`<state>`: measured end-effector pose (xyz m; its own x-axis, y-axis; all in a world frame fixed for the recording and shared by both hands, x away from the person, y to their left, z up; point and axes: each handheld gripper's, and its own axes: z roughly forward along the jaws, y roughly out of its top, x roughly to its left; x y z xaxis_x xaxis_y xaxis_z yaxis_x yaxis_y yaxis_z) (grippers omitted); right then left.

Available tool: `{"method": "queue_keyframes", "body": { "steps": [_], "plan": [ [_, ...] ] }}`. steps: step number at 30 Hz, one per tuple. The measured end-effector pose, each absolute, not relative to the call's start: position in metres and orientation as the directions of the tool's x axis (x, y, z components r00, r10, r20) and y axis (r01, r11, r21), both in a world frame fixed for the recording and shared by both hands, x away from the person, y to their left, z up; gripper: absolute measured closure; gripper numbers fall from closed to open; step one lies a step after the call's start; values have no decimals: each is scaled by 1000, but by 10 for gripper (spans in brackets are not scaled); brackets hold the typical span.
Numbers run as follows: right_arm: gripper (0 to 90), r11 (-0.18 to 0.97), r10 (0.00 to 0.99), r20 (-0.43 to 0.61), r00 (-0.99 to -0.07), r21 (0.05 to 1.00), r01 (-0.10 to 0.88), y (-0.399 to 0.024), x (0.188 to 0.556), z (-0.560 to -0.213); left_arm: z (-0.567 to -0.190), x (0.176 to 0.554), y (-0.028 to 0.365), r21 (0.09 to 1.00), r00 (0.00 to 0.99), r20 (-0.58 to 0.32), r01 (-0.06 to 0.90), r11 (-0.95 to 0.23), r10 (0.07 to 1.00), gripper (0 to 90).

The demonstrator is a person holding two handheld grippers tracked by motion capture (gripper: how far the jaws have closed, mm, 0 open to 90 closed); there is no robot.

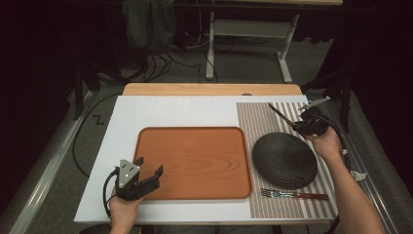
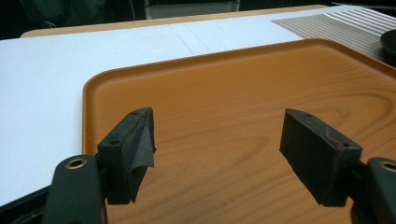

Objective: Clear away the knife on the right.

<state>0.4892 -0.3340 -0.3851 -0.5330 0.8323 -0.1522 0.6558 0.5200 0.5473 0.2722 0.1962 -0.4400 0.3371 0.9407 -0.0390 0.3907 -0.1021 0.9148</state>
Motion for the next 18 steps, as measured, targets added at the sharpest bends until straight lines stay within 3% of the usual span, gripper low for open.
{"method": "queue_keyframes", "body": {
  "steps": [18],
  "plan": [
    [783,540,803,-144,-579,586,604,-318,441,-365,-439,275,195,920,351,-42,380,-101,936,267]
  ]
}}
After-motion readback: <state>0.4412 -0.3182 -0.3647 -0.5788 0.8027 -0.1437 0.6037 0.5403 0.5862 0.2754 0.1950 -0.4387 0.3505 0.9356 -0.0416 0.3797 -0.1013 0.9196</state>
